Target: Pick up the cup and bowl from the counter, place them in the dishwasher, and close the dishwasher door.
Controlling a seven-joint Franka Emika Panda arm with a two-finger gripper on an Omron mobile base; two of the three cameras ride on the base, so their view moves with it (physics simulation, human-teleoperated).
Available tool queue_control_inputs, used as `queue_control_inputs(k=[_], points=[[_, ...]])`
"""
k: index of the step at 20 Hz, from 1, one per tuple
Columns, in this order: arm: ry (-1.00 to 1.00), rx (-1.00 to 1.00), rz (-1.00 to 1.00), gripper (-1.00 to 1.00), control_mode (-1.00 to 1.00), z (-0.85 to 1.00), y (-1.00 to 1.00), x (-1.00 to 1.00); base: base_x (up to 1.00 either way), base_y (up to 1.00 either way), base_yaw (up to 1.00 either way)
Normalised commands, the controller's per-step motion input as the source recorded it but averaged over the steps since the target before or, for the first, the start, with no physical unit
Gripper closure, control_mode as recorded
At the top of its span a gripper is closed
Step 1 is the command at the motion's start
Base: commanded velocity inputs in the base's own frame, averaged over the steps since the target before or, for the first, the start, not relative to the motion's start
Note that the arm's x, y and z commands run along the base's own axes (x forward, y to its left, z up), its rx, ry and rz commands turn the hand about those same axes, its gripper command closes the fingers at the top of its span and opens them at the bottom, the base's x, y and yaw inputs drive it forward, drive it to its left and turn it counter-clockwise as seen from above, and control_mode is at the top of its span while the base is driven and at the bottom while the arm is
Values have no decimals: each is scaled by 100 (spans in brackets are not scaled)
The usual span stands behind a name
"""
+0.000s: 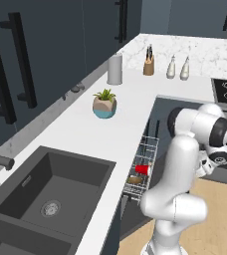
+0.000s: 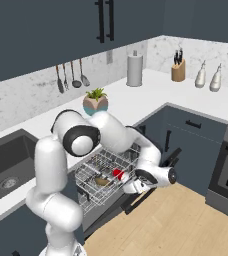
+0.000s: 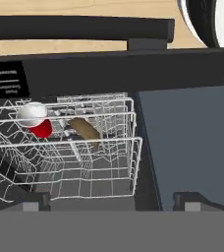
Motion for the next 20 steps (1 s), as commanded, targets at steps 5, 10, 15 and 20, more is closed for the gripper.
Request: queue_control_inputs(k=[5, 10, 15, 20], points=[[-2, 0, 0, -100, -100, -18, -100, -17, 0, 0, 0], [0, 12, 1, -100, -100, -47, -100, -5, 0, 0, 0], [0, 24, 10, -100, -100, -89, -82, 0, 0, 0, 0], [0, 22, 15, -100, -100, -82, -19, 2, 0, 0, 0]])
